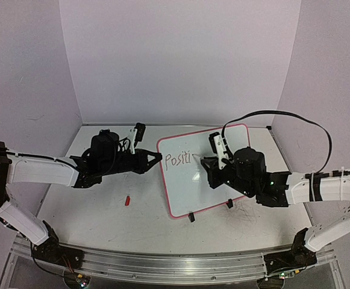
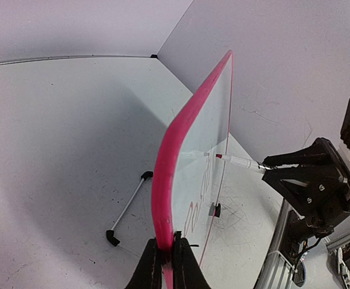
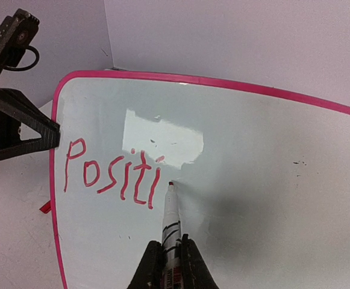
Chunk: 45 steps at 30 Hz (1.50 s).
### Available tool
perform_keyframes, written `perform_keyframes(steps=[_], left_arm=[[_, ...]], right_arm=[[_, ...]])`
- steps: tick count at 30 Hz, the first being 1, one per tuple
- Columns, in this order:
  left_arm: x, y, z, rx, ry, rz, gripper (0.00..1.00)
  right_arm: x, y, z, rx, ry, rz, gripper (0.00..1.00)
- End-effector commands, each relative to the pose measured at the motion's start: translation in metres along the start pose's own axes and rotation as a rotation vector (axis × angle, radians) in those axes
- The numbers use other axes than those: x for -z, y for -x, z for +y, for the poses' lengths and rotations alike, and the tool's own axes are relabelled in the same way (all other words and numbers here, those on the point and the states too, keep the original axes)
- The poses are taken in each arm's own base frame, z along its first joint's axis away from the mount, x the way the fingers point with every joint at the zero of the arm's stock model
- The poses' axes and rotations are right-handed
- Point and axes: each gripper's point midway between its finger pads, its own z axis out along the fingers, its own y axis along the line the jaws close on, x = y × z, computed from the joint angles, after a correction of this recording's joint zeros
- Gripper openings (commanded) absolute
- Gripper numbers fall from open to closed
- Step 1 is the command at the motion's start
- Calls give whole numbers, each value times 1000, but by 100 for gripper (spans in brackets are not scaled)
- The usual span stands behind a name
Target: Write a sentence on the whiteboard
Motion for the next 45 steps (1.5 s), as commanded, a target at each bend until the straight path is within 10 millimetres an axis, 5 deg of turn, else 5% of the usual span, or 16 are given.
perform_keyframes(steps=[1, 45], left_arm=[[4, 22, -6, -49, 5, -50, 0], [6, 23, -7, -48, 3, -54, 0]], right_arm=[[-2, 30, 4, -15, 8, -80, 0], [-14, 8, -1, -3, -40, -11, 0]])
